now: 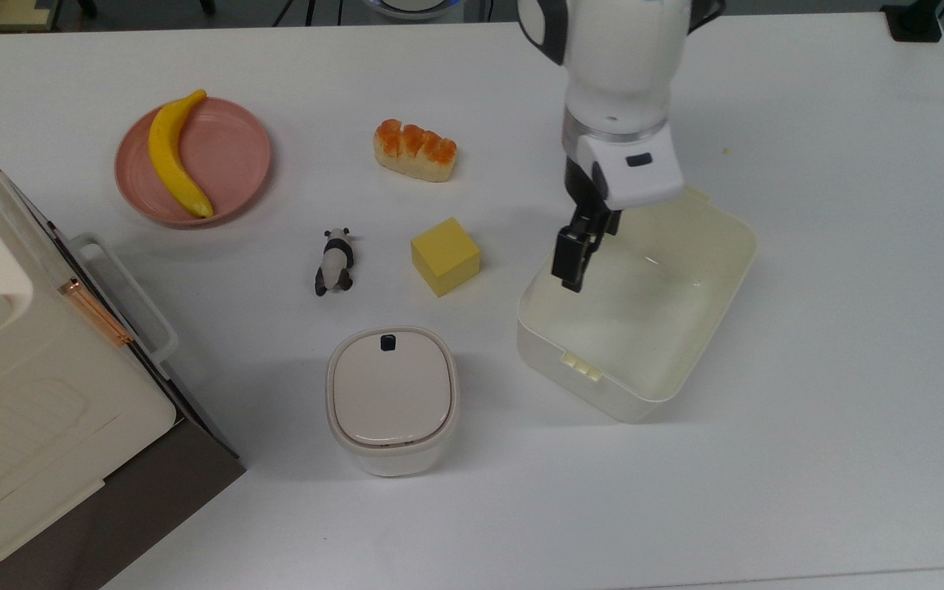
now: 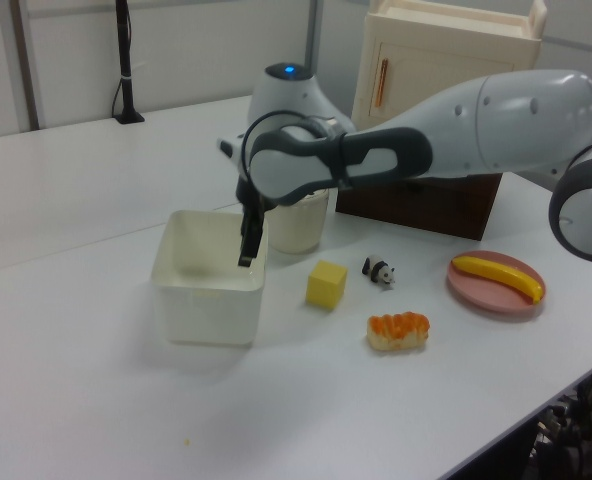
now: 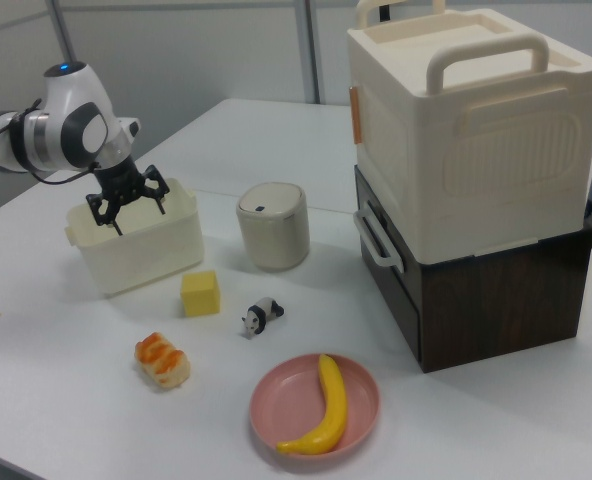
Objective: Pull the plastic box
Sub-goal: 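Hook the box wall with the gripper and drag it toward the yellow cube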
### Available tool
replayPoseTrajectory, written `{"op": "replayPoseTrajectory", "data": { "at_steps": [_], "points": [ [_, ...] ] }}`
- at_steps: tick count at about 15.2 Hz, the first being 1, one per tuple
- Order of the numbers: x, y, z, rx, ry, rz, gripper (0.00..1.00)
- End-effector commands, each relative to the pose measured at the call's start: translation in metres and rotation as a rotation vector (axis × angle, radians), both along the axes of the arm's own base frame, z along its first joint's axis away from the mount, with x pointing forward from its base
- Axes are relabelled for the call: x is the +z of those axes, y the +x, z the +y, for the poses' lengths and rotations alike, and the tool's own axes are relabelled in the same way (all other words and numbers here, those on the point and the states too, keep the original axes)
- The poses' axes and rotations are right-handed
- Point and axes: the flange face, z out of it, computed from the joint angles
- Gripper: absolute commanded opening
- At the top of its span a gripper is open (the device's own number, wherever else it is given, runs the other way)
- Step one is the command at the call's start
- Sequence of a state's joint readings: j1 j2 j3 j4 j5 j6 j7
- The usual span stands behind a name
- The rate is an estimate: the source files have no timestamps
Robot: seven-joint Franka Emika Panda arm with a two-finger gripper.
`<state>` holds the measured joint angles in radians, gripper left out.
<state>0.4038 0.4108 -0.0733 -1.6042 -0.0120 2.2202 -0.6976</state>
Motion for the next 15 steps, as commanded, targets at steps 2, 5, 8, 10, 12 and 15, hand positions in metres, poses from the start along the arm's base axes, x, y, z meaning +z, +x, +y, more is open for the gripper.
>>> {"op": "replayPoseTrajectory", "data": {
  "at_steps": [2, 5, 8, 10, 12, 15],
  "points": [
    [0.004, -0.002, 0.016, 0.018, -0.004, -0.019, 1.00],
    [-0.002, -0.013, 0.008, 0.024, -0.046, 0.075, 1.00],
    [-0.007, -0.023, -0.002, 0.083, -0.093, 0.177, 1.00],
    [-0.004, -0.029, -0.006, 0.090, -0.108, 0.219, 1.00],
    [0.003, -0.033, -0.012, 0.086, -0.117, 0.246, 1.00],
    [0.011, -0.034, -0.026, 0.071, -0.133, 0.257, 1.00]
  ]
}}
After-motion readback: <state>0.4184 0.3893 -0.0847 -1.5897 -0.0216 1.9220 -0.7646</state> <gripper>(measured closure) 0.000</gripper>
